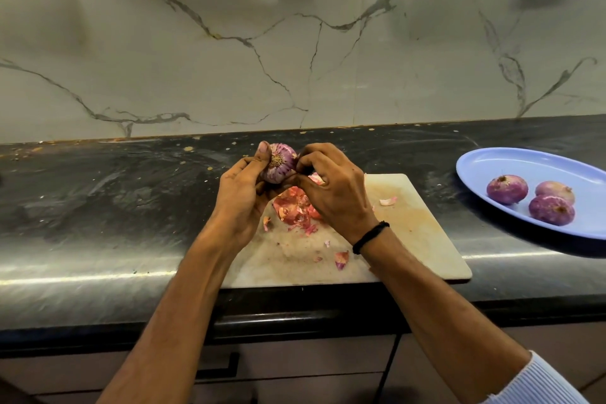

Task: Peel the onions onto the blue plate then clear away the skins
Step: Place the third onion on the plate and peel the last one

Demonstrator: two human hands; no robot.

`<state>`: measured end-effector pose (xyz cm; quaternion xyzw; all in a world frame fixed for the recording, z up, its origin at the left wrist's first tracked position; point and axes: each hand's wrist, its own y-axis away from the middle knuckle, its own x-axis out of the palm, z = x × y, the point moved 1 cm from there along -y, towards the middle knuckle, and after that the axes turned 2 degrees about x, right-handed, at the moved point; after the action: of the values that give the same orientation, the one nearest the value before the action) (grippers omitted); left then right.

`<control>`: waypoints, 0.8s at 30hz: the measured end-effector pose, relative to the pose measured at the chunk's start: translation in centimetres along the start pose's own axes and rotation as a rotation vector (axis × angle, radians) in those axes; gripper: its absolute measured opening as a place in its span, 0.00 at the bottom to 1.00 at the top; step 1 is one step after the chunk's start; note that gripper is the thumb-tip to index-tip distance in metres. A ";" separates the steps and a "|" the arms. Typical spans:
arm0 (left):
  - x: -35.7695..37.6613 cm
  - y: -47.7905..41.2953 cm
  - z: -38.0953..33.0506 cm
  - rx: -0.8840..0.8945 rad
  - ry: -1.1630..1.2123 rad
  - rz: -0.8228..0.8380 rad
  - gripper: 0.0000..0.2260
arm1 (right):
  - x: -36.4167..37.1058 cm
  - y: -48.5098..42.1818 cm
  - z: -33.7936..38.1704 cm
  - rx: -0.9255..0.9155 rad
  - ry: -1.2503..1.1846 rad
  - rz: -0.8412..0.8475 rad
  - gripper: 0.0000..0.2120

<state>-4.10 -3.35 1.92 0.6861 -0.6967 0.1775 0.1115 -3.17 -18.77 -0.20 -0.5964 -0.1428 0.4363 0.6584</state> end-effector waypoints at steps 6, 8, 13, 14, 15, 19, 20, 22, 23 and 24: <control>0.0 0.0 0.0 -0.056 0.097 -0.045 0.21 | 0.2 0.1 0.1 -0.010 0.004 -0.020 0.06; -0.1 -0.1 0.0 -0.072 0.129 -0.051 0.20 | 0.1 0.1 0.0 0.012 0.006 -0.020 0.05; -0.2 0.0 0.0 -0.082 0.128 -0.043 0.17 | 0.0 -0.1 0.0 0.066 -0.020 0.000 0.13; -0.2 0.0 0.0 -0.080 0.111 -0.036 0.16 | 0.0 -0.2 0.0 0.083 -0.031 0.004 0.16; -0.1 0.1 -0.1 -0.077 0.093 -0.026 0.15 | 0.0 -0.3 0.1 0.097 -0.044 0.005 0.17; 0.1 0.5 -0.3 -0.045 0.030 0.024 0.13 | -0.1 -0.5 0.1 0.149 -0.138 -0.026 0.13; 0.1 0.5 -0.2 -0.035 0.010 0.038 0.13 | -0.1 -0.5 0.0 0.172 -0.168 -0.033 0.11; 0.2 0.7 -0.2 -0.026 -0.022 0.068 0.14 | -0.2 -0.6 0.0 0.229 -0.231 -0.045 0.09; 0.3 0.7 -0.2 -0.028 -0.040 0.088 0.14 | -0.3 -0.6 0.0 0.258 -0.257 -0.058 0.07; 0.3 0.8 -0.1 -0.035 -0.059 0.104 0.15 | -0.3 -0.6 -0.1 0.283 -0.274 -0.074 0.05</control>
<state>-4.91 -3.63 2.08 0.6517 -0.7375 0.1504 0.0934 -3.05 -19.01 0.48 -0.4272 -0.1901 0.5046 0.7258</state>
